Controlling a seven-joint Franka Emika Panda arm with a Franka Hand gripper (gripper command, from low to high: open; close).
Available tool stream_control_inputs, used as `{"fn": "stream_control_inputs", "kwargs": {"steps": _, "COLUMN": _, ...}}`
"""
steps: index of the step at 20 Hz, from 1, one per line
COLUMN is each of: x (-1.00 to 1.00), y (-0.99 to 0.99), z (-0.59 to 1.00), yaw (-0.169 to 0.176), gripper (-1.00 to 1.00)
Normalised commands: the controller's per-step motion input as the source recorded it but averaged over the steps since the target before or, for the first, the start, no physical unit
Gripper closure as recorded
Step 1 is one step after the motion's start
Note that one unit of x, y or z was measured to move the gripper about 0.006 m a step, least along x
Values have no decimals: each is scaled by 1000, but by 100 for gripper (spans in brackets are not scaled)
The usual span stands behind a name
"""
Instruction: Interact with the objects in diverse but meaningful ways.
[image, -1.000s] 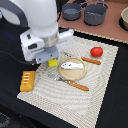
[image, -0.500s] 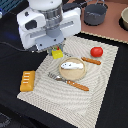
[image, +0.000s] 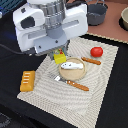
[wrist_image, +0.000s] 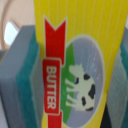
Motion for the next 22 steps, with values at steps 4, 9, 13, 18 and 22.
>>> {"fn": "stream_control_inputs", "kwargs": {"steps": 4, "x": 579, "y": -807, "z": -45, "yaw": -33, "gripper": 100}}
{"fn": "stream_control_inputs", "kwargs": {"steps": 9, "x": 391, "y": -603, "z": -179, "yaw": -48, "gripper": 100}}
{"fn": "stream_control_inputs", "kwargs": {"steps": 13, "x": 175, "y": -132, "z": -319, "yaw": -13, "gripper": 100}}
{"fn": "stream_control_inputs", "kwargs": {"steps": 18, "x": 323, "y": -50, "z": -199, "yaw": -36, "gripper": 100}}
{"fn": "stream_control_inputs", "kwargs": {"steps": 22, "x": 497, "y": 0, "z": -109, "yaw": 0, "gripper": 100}}
